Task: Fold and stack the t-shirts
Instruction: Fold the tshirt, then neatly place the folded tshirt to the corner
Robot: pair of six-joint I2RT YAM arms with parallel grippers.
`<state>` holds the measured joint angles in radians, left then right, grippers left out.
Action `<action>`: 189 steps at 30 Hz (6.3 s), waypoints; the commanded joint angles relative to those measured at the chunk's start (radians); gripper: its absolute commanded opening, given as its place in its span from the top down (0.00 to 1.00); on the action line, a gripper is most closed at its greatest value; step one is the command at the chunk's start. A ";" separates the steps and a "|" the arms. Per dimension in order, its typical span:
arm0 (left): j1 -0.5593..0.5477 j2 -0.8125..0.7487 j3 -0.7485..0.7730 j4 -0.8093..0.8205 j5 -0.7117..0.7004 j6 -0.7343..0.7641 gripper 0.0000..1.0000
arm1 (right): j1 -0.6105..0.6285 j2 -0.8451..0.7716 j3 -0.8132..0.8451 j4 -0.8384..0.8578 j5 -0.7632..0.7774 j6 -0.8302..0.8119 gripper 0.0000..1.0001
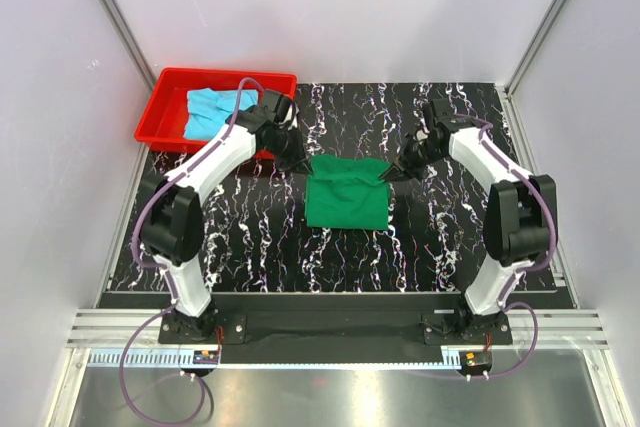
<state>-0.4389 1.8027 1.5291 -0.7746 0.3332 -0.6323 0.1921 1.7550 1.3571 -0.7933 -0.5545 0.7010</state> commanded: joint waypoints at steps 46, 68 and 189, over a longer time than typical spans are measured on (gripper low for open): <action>0.074 0.205 0.150 0.481 0.120 0.037 0.76 | -0.143 0.363 0.315 0.429 -0.232 0.014 0.61; 0.078 0.586 0.258 0.848 0.083 -0.159 0.93 | -0.069 0.709 0.387 0.902 -0.248 0.247 1.00; -0.138 -0.792 -0.208 -0.130 0.144 0.148 0.30 | -0.577 -0.307 -0.446 -0.110 0.852 0.247 1.00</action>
<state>-0.5629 1.0313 1.2858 -0.9169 0.4469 -0.5125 -0.3374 1.5215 0.9298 -0.8360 0.1944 1.0115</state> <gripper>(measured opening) 0.693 0.021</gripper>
